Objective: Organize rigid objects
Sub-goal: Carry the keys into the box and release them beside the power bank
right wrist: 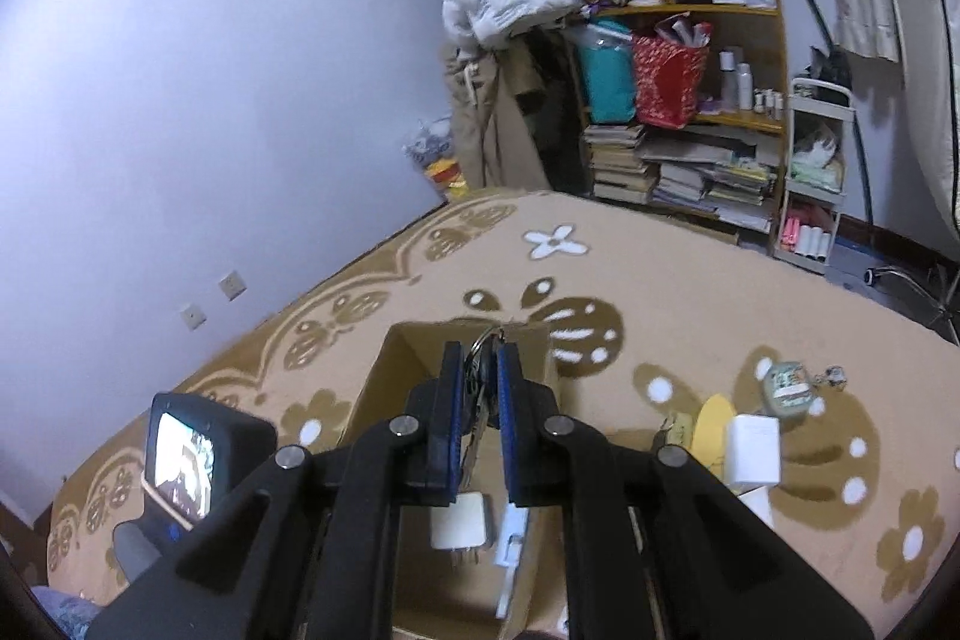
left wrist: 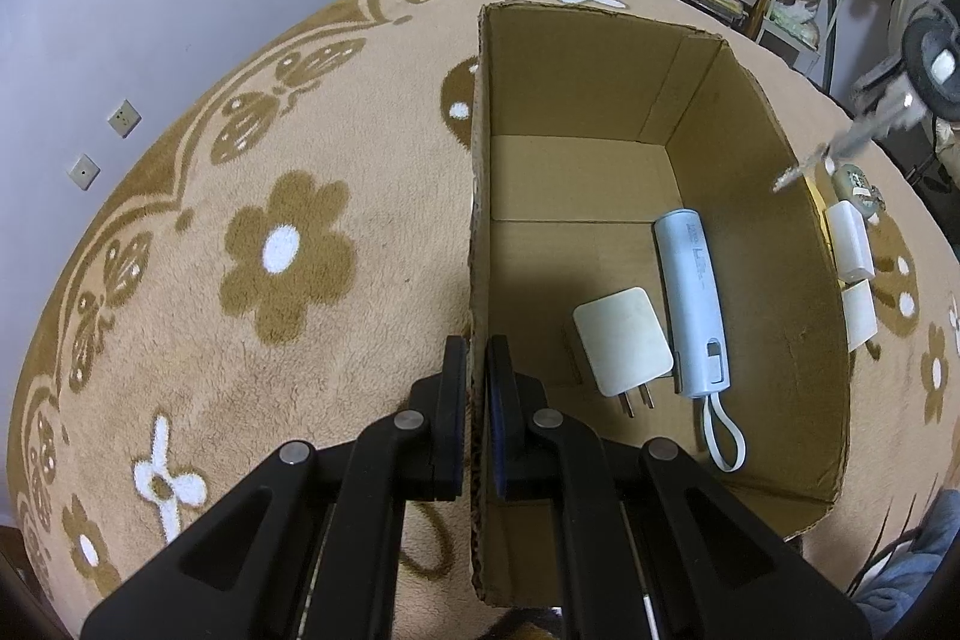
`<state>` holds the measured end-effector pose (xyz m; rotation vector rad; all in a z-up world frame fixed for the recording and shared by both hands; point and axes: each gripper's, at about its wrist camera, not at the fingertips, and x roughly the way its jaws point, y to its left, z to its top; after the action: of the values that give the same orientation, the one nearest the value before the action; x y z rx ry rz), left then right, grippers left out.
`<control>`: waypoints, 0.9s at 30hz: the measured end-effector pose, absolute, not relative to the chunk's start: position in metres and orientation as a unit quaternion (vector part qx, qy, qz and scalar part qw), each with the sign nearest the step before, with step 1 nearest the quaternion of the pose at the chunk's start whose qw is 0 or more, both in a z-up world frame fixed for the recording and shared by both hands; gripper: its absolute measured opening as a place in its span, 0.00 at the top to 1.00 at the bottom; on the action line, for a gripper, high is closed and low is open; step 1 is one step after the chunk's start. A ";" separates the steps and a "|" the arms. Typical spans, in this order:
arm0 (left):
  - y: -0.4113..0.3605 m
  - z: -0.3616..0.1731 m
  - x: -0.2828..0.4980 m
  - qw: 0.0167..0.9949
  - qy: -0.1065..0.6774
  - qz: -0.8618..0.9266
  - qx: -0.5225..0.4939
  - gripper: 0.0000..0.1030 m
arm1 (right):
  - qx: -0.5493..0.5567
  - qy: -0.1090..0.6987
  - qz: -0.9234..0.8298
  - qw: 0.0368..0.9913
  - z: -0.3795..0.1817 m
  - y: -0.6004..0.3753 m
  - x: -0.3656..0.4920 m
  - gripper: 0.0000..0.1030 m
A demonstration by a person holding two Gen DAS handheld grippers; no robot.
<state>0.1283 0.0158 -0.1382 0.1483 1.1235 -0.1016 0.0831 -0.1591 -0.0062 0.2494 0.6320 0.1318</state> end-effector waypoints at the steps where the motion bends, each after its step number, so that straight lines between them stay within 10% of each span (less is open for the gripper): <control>1: 0.016 -0.138 0.128 0.843 0.532 -0.048 0.070 0.94 | 0.119 0.315 0.067 0.939 -0.010 -0.155 0.084 0.89; 27: 0.018 -0.137 0.131 0.841 0.536 -0.051 0.061 0.94 | 0.106 0.412 0.076 0.902 -0.091 -0.140 0.103 0.88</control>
<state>0.1307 0.0176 -0.1374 0.1285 1.1318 -0.1072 0.1027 -0.1402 -0.0913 0.2183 0.8518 0.1565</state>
